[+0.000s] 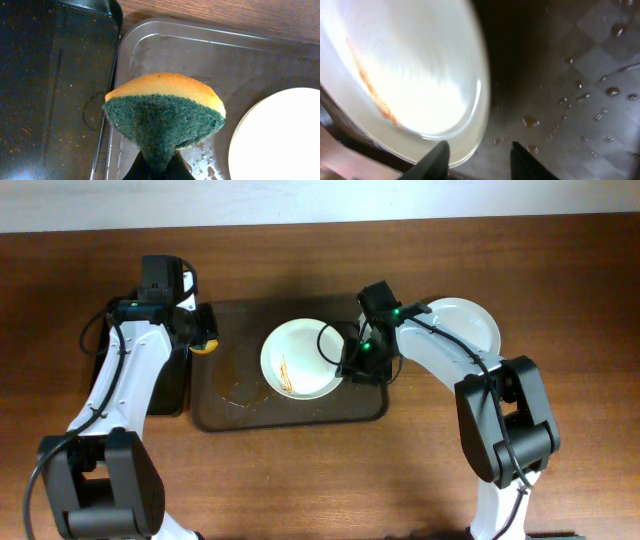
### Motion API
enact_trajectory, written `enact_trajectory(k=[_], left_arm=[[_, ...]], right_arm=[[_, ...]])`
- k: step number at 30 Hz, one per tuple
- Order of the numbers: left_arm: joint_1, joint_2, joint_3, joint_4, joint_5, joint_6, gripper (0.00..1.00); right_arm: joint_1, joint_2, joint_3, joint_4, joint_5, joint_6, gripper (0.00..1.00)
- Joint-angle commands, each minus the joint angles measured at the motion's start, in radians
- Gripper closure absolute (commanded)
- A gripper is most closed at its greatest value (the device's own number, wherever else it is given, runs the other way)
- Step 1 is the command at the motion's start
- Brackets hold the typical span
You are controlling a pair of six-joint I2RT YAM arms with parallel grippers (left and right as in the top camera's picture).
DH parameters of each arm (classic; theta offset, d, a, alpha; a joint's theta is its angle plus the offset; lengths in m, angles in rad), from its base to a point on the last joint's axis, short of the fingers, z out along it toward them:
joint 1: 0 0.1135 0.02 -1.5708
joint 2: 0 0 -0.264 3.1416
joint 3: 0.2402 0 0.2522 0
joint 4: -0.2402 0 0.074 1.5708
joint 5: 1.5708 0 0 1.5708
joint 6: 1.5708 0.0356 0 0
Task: Clean dirty plates on tray and stack at the side
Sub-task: 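Move the right gripper back and grip the last plate's rim, then lower the sponge with the left gripper onto the last plate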
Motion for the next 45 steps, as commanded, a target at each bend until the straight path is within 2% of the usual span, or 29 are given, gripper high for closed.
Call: enact_trajectory(k=[1, 4, 7, 12, 14, 18, 24, 29, 32, 35, 40, 45], left_arm=[[-0.004, -0.006, 0.005, 0.004, 0.011, -0.016, 1.00], [-0.004, -0.006, 0.005, 0.004, 0.011, -0.016, 0.99], [-0.004, -0.006, 0.005, 0.008, 0.012, -0.016, 0.99], [-0.007, -0.006, 0.005, 0.026, 0.013, -0.016, 1.00], [-0.009, -0.006, 0.005, 0.026, 0.015, -0.016, 1.00], [-0.009, -0.006, 0.005, 0.026, 0.014, -0.016, 1.00], [-0.009, -0.006, 0.005, 0.026, 0.015, -0.016, 1.00], [-0.012, -0.006, 0.005, 0.026, 0.019, -0.016, 0.99], [-0.011, -0.006, 0.005, 0.024, 0.022, -0.016, 1.00], [-0.011, -0.006, 0.005, 0.014, 0.021, -0.016, 0.99], [-0.011, -0.006, 0.005, 0.008, 0.021, -0.016, 0.99], [-0.011, -0.006, 0.005, 0.003, 0.022, -0.016, 1.00]], right_arm=[[0.013, -0.045, 0.111, -0.018, 0.092, -0.239, 0.48], [0.013, -0.039, 0.161, -0.008, 0.217, -0.307, 0.49], [0.013, 0.005, 0.237, -0.016, 0.241, -0.355, 0.48], [0.021, 0.180, 0.484, -0.195, 0.241, -0.443, 0.48], [0.020, 0.269, 0.569, -0.291, 0.240, -0.475, 0.53], [0.020, 0.332, 0.584, -0.340, 0.200, -0.468, 0.71], [0.024, 0.333, 0.578, -0.348, 0.148, -0.438, 0.76], [0.071, 0.335, 0.570, -0.328, 0.132, -0.324, 0.84], [0.115, 0.345, 0.570, -0.293, 0.169, -0.154, 0.96], [0.138, 0.368, 0.569, -0.288, 0.232, -0.018, 0.96], [0.144, 0.397, 0.568, -0.267, 0.229, 0.160, 0.96], [0.143, 0.397, 0.569, -0.240, 0.203, 0.182, 0.96]])
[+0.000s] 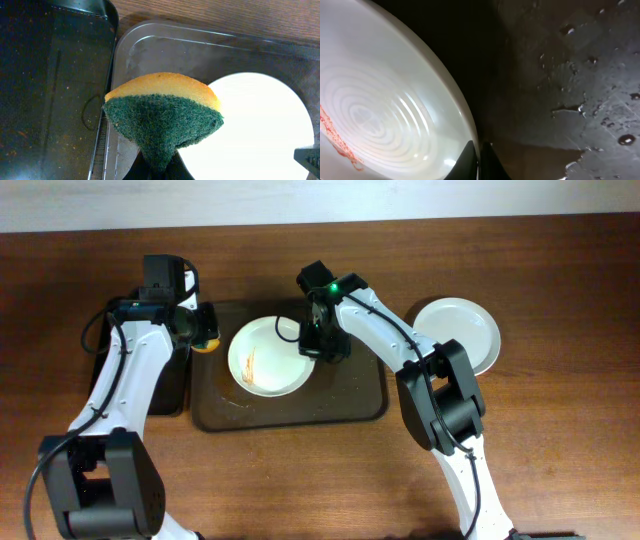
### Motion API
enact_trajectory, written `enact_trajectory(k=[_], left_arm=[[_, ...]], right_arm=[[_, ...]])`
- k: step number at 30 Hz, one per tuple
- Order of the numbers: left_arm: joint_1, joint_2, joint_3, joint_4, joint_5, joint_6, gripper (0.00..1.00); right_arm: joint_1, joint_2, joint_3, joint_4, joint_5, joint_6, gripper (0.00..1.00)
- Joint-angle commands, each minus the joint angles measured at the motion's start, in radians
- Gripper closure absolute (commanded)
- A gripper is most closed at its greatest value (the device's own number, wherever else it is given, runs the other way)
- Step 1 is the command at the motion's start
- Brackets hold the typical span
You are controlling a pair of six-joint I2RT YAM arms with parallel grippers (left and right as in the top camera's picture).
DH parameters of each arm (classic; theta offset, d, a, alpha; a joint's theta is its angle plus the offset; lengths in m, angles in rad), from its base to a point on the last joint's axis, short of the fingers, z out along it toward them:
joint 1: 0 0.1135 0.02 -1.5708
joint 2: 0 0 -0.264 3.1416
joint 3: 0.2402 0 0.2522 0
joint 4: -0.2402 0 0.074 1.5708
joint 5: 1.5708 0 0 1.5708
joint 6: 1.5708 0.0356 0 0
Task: Clean dirty plates on tray and stack at the side
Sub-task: 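Lower the sponge with the left gripper onto the last plate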
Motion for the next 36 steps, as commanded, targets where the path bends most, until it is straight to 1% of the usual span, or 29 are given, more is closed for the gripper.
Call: enact_trajectory(k=[1, 2, 4, 5, 8, 9, 10, 13, 17, 19, 23, 24, 27, 29, 36], left_arm=[[-0.005, -0.006, 0.005, -0.004, 0.018, -0.016, 0.99], [-0.006, -0.006, 0.005, -0.004, 0.018, -0.016, 0.99], [-0.006, -0.006, 0.005, -0.004, 0.018, -0.016, 0.99], [-0.006, -0.006, 0.005, -0.004, 0.018, -0.016, 0.99], [-0.006, -0.006, 0.005, -0.004, 0.019, -0.016, 1.00], [-0.006, -0.006, 0.005, -0.004, 0.019, -0.016, 0.99], [-0.006, -0.006, 0.005, -0.004, 0.019, -0.016, 0.99], [-0.007, -0.005, 0.005, -0.003, 0.050, -0.016, 0.99], [-0.024, 0.006, 0.005, -0.003, 0.059, -0.014, 0.99], [-0.037, 0.021, 0.005, 0.005, 0.063, 0.016, 0.99], [-0.073, 0.076, 0.005, 0.059, 0.143, 0.135, 1.00], [-0.079, 0.087, 0.005, 0.068, 0.147, 0.154, 1.00], [-0.098, 0.151, 0.005, 0.109, 0.145, 0.260, 0.99], [-0.102, 0.191, 0.005, 0.130, 0.145, 0.301, 0.99], [-0.103, 0.292, 0.005, 0.177, 0.149, 0.308, 1.00]], right_arm=[[-0.003, 0.040, 0.007, 0.004, 0.021, 0.067, 0.95], [-0.004, 0.040, 0.007, 0.006, 0.017, 0.066, 0.89], [-0.009, 0.040, 0.007, 0.032, -0.027, 0.012, 0.75], [-0.011, 0.040, 0.007, 0.041, -0.045, 0.002, 0.70], [-0.025, 0.040, 0.007, 0.057, -0.058, -0.031, 0.68], [-0.028, 0.040, 0.007, 0.057, -0.058, -0.036, 0.69], [-0.029, 0.040, 0.007, 0.056, -0.058, -0.043, 0.73], [-0.029, 0.040, 0.007, 0.051, -0.058, -0.050, 0.95], [-0.029, 0.040, 0.007, 0.051, -0.057, -0.068, 0.96], [-0.029, 0.040, 0.007, 0.050, -0.057, -0.068, 0.96], [-0.029, 0.040, 0.007, 0.052, -0.058, -0.078, 0.96], [-0.029, 0.040, 0.007, 0.053, -0.058, -0.092, 0.96], [-0.029, 0.040, 0.007, 0.053, -0.058, -0.095, 0.96], [-0.029, 0.040, 0.007, 0.054, -0.058, -0.095, 0.96], [-0.029, 0.040, 0.007, 0.064, -0.058, -0.095, 0.96]])
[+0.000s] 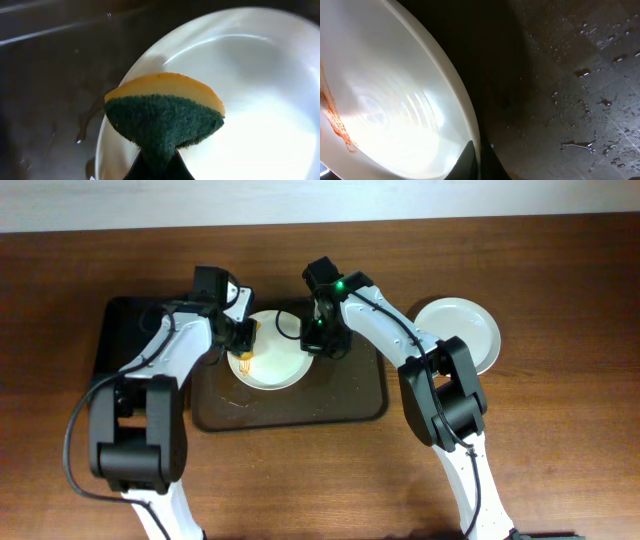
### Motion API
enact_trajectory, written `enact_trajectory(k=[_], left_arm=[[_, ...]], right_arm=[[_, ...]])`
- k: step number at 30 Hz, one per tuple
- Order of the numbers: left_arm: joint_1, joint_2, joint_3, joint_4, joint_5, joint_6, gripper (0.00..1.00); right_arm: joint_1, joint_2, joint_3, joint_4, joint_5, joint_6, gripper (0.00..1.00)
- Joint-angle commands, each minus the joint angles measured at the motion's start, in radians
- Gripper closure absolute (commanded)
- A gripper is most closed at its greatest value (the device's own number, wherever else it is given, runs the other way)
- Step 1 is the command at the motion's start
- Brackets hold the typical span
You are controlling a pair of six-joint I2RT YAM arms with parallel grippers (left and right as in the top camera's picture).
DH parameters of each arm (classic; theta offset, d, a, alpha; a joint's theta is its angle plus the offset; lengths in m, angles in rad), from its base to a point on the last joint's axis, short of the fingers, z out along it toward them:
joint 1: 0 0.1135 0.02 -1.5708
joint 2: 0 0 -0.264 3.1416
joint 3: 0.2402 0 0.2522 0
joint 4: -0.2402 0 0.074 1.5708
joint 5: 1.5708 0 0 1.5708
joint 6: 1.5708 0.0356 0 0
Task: Clean dirty plates on tray and stack at the side
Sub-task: 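Lower the sponge with the left gripper onto the last plate, then scrub the last plate with the sponge in the left gripper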
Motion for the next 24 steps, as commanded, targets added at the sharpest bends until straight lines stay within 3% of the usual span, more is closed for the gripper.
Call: enact_trajectory(k=[1, 11, 18, 24], left_arm=[[0.001, 0.046, 0.005, 0.016, 0.023, 0.037, 1.00], [-0.046, 0.147, 0.005, 0.147, 0.054, 0.152, 0.99], [-0.047, 0.152, 0.005, 0.167, -0.068, 0.152, 0.99], [-0.060, 0.152, 0.005, -0.024, -0.012, 0.137, 1.00]], right_arm=[[-0.003, 0.026, 0.007, 0.006, 0.009, -0.014, 0.96], [-0.003, 0.026, 0.007, 0.016, 0.009, -0.014, 0.96], [-0.003, 0.026, 0.007, 0.018, 0.009, -0.022, 0.96], [-0.003, 0.026, 0.007, 0.023, 0.009, -0.022, 0.96]])
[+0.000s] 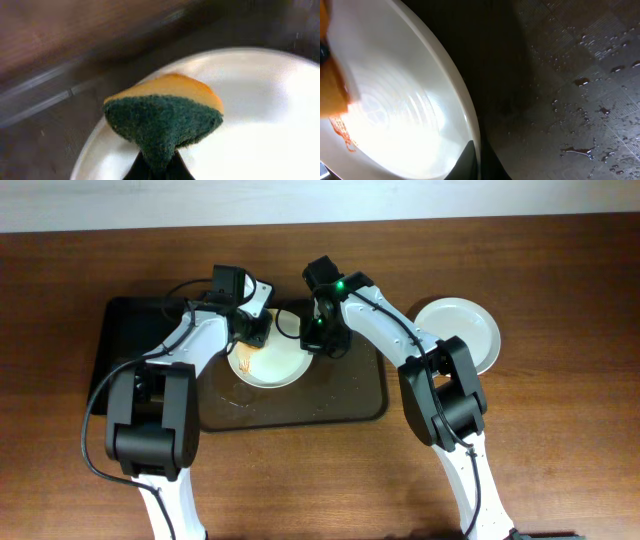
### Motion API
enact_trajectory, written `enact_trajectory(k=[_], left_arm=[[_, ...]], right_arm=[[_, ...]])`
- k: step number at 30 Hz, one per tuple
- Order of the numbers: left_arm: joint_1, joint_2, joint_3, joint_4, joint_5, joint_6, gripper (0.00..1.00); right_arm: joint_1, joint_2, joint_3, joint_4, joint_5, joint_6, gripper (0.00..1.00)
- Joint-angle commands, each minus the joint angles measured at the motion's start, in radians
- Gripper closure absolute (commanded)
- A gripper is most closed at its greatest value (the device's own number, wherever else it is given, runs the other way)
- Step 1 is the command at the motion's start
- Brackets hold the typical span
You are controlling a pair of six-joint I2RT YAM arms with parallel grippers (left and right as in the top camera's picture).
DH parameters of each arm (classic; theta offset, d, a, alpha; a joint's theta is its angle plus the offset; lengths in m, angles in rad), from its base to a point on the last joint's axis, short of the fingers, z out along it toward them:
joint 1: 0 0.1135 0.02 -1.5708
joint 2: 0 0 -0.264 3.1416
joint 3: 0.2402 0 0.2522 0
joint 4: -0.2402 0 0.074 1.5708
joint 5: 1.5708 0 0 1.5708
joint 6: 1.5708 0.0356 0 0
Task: Clean dirty plates on tray and stack at the side
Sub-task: 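Scrub the last plate with the sponge in the left gripper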
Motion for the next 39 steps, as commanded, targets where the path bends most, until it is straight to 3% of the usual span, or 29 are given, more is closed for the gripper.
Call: enact_trajectory(k=[1, 4, 10, 16, 18, 25, 29, 33, 39], left_arm=[[-0.014, 0.064, -0.036, -0.180, 0.029, -0.003, 0.99], [-0.027, 0.064, -0.036, -0.295, 0.021, -0.002, 0.99], [-0.030, 0.064, -0.036, -0.319, -0.070, 0.017, 0.99], [-0.030, 0.066, -0.036, -0.298, -0.414, 0.020, 1.00], [-0.030, 0.068, -0.036, -0.265, -0.439, 0.020, 0.99], [-0.031, 0.082, -0.037, -0.077, -0.433, 0.012, 1.00], [-0.031, 0.082, -0.037, -0.011, -0.301, 0.014, 1.00], [-0.031, 0.082, -0.037, -0.072, -0.109, 0.133, 1.00], [-0.031, 0.082, -0.037, -0.273, -0.027, 0.297, 1.00]], right_arm=[[-0.003, 0.025, 0.007, 0.010, 0.008, -0.018, 0.96], [-0.003, 0.025, 0.007, 0.018, 0.008, -0.018, 0.96], [-0.003, 0.025, 0.007, 0.027, -0.011, -0.030, 0.96], [-0.003, 0.025, 0.007, 0.028, -0.010, -0.030, 0.96], [-0.003, 0.025, 0.007, 0.029, -0.010, -0.029, 0.96], [-0.004, 0.025, 0.007, 0.029, -0.010, -0.030, 0.96], [-0.003, 0.025, 0.007, 0.032, -0.010, -0.030, 0.96], [-0.003, 0.025, 0.007, 0.033, -0.010, -0.030, 0.96], [-0.003, 0.025, 0.007, 0.035, -0.010, -0.030, 0.96]])
